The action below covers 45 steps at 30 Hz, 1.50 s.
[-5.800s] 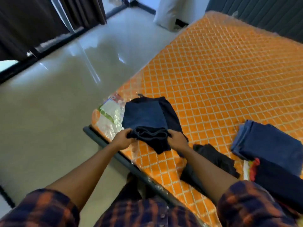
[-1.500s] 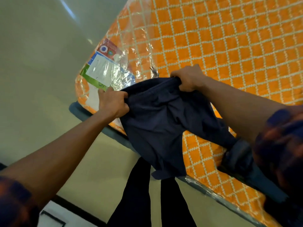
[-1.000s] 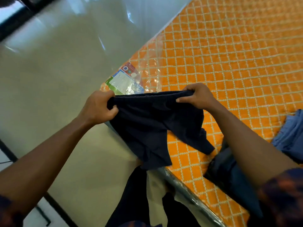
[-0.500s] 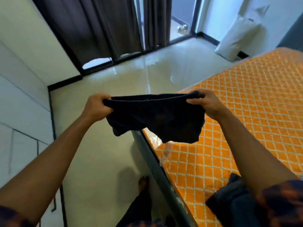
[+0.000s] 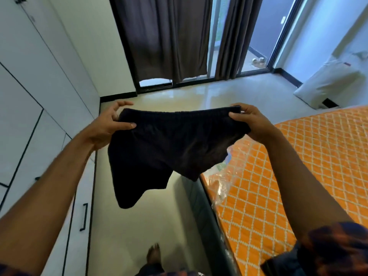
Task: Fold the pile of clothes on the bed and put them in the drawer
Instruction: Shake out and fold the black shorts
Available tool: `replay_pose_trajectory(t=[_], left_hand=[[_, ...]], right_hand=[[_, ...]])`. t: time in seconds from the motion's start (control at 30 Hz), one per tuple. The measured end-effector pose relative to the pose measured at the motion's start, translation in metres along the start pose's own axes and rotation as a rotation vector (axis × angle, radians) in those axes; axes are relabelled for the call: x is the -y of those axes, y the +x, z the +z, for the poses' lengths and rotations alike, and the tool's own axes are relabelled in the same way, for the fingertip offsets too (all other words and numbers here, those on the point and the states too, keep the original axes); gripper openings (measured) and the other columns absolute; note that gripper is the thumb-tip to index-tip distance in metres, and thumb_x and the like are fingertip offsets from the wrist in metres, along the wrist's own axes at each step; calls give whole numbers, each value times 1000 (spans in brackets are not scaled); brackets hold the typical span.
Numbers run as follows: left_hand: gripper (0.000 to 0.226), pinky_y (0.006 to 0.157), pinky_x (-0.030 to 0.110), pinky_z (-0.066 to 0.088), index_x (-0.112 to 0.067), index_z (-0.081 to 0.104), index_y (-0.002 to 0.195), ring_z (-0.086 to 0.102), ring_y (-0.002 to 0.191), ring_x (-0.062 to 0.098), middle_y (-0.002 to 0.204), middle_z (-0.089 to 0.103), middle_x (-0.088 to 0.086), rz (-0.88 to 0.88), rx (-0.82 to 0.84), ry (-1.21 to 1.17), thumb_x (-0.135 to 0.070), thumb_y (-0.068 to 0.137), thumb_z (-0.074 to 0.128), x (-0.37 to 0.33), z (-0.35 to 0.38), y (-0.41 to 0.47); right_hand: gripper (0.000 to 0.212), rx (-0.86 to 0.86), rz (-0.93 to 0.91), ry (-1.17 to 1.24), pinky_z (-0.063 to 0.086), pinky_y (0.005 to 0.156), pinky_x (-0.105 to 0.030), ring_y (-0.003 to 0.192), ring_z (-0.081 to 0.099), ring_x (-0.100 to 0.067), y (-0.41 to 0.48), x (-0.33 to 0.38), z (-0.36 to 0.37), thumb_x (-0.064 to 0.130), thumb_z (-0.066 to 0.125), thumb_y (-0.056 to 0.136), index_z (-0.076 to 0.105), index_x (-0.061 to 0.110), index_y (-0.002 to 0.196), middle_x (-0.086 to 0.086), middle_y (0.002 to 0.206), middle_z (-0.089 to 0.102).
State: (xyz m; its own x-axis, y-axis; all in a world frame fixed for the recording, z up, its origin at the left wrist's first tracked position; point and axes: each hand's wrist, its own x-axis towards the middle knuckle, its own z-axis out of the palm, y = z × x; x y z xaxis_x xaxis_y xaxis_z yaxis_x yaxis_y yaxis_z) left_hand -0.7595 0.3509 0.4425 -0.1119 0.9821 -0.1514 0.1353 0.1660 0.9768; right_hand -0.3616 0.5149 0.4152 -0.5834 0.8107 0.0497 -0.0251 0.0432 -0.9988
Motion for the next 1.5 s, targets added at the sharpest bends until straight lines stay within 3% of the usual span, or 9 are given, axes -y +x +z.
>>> replay_pose_trajectory(t=[0.1, 0.2, 0.27, 0.4, 0.57, 0.77, 1.07, 1.23, 1.5], left_hand=[[54, 85, 37, 60, -8, 57, 134, 67, 111, 35, 123, 67, 16, -173, 231, -41, 8, 83, 69, 4, -37, 2], [32, 78, 32, 61, 1, 66, 119, 68, 107, 39, 113, 72, 20, -328, 213, 195, 2, 87, 67, 21, -55, 16], [32, 78, 32, 61, -3, 67, 118, 69, 106, 36, 114, 72, 18, -314, 134, 215, -6, 87, 70, 30, -72, 28], [50, 79, 30, 58, -13, 65, 123, 70, 104, 27, 112, 73, 6, -188, 51, 49, -26, 76, 75, 27, -113, 54], [34, 86, 26, 55, -12, 58, 133, 68, 105, 18, 120, 69, 5, -88, 28, -45, -8, 99, 57, 17, -133, 85], [20, 91, 31, 53, -13, 60, 112, 64, 91, 14, 101, 67, -1, 78, -521, -13, -13, 94, 68, 19, -71, 128], [12, 81, 32, 58, -26, 68, 96, 68, 82, 7, 86, 70, -13, 125, -674, 62, -24, 87, 76, 17, 16, 140], [26, 86, 34, 60, -26, 75, 113, 70, 89, 2, 96, 76, -13, 107, -633, 39, -21, 88, 74, 14, 22, 140], [61, 98, 38, 55, -11, 61, 135, 65, 117, 23, 133, 62, 9, 145, -144, -255, 6, 79, 46, 7, 23, 130]], right_hand=[[15, 162, 101, 170, 58, 75, -29, 83, 68, -18, 27, 2, 22, 15, 72, 87, 68, 16, 101, -3, 92, 69], [25, 109, 160, 81, 59, 74, -28, 81, 69, -16, 63, -8, 57, 21, 73, 80, 65, 13, 102, -2, 88, 70], [8, 24, 118, -24, 58, 74, -26, 79, 69, -14, 83, -16, 76, 10, 64, 94, 64, 12, 101, 1, 84, 72], [17, -141, -4, -165, 57, 78, -26, 83, 68, -14, 113, -21, 95, 3, 55, 102, 66, 16, 101, 2, 88, 72], [9, -394, -96, -309, 56, 84, -34, 88, 68, -16, 136, -22, 103, 12, 62, 100, 70, 12, 103, -3, 94, 72], [4, -744, -126, -283, 56, 79, -32, 80, 67, -5, 161, -28, 185, 23, 65, 97, 69, 22, 98, 9, 86, 71], [26, -625, -152, -135, 52, 98, -27, 110, 65, 0, 180, -45, 269, 20, 60, 101, 69, 24, 125, 12, 117, 72], [22, -571, -89, 13, 56, 95, -49, 104, 69, -16, 187, -46, 257, 26, 55, 103, 67, 21, 121, 1, 109, 73], [33, -323, -64, 172, 57, 95, -44, 108, 69, -22, 182, -44, 231, 26, 67, 97, 61, 18, 128, -5, 114, 71]])
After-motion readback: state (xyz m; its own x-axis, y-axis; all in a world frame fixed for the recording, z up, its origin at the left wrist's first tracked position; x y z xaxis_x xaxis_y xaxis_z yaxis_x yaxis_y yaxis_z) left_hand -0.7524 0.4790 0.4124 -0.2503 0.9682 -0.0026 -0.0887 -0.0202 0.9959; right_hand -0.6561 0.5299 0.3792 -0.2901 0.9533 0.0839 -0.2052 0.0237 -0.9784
